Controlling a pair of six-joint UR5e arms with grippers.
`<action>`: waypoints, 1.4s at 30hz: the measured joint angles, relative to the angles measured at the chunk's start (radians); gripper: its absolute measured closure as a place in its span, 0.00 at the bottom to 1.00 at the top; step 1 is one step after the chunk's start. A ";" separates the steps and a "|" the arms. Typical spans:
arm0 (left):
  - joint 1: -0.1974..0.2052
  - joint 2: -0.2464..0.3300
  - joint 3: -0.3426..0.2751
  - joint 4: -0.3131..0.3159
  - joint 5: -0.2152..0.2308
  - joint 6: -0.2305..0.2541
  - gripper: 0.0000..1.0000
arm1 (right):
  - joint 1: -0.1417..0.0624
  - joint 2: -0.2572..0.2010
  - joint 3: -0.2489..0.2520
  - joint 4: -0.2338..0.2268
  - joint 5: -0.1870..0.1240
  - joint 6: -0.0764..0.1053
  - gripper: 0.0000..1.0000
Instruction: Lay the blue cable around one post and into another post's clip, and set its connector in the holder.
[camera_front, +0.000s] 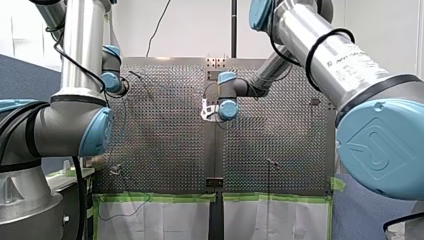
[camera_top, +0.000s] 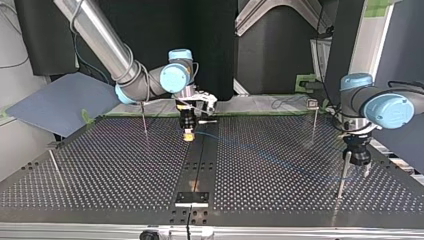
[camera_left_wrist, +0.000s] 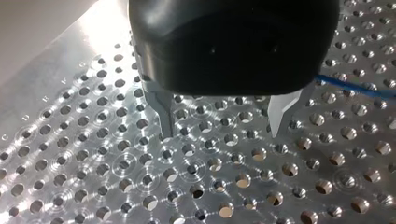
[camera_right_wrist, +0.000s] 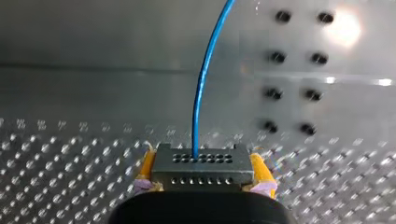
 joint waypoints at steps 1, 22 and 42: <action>-0.001 0.000 0.000 0.000 0.000 -0.001 0.00 | -0.006 0.000 0.010 -0.010 0.000 0.002 1.00; -0.011 0.000 0.000 0.000 -0.008 -0.008 0.00 | -0.212 0.000 0.225 -0.225 -0.080 0.062 1.00; -0.016 0.000 0.000 0.003 -0.008 -0.009 0.00 | -0.304 -0.001 0.435 -0.435 0.075 0.132 1.00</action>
